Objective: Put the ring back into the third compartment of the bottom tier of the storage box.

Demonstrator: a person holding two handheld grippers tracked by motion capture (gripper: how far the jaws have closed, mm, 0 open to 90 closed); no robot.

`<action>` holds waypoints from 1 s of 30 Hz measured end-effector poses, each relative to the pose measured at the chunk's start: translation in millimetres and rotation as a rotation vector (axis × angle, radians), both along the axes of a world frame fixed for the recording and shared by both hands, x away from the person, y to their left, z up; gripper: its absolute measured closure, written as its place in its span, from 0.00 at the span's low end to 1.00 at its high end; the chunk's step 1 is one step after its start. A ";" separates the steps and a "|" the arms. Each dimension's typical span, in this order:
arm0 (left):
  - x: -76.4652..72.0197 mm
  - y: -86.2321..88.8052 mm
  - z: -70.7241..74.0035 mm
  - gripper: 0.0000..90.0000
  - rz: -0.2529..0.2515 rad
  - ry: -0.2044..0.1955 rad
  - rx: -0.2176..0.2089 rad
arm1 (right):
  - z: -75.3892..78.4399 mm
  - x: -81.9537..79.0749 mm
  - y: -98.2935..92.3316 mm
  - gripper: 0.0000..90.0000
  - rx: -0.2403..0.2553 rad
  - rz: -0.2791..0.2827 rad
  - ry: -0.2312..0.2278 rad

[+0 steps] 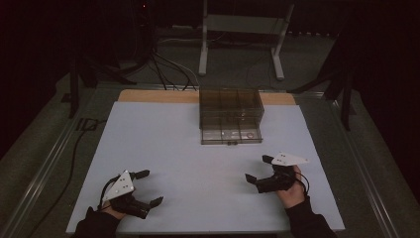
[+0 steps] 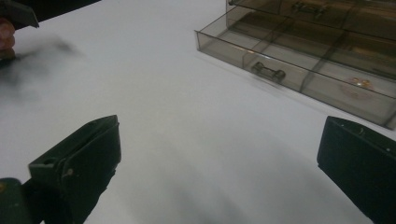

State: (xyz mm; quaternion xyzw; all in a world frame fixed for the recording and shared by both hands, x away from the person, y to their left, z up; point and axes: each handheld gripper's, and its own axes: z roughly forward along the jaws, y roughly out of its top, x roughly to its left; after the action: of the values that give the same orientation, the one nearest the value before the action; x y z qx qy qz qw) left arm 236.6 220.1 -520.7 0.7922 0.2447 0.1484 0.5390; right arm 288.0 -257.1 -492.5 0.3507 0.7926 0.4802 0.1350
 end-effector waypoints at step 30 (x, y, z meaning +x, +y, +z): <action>-0.1 -0.8 -0.6 0.01 0.000 0.004 0.011 | -14.7 -32.2 -43.1 0.00 -0.016 -0.087 0.007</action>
State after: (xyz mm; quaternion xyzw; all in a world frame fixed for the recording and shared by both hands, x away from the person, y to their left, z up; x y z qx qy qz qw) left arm 236.5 219.3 -521.3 0.7953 0.2450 0.1481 0.5343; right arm 255.8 -300.3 -507.2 0.3855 0.7808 0.4664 0.1558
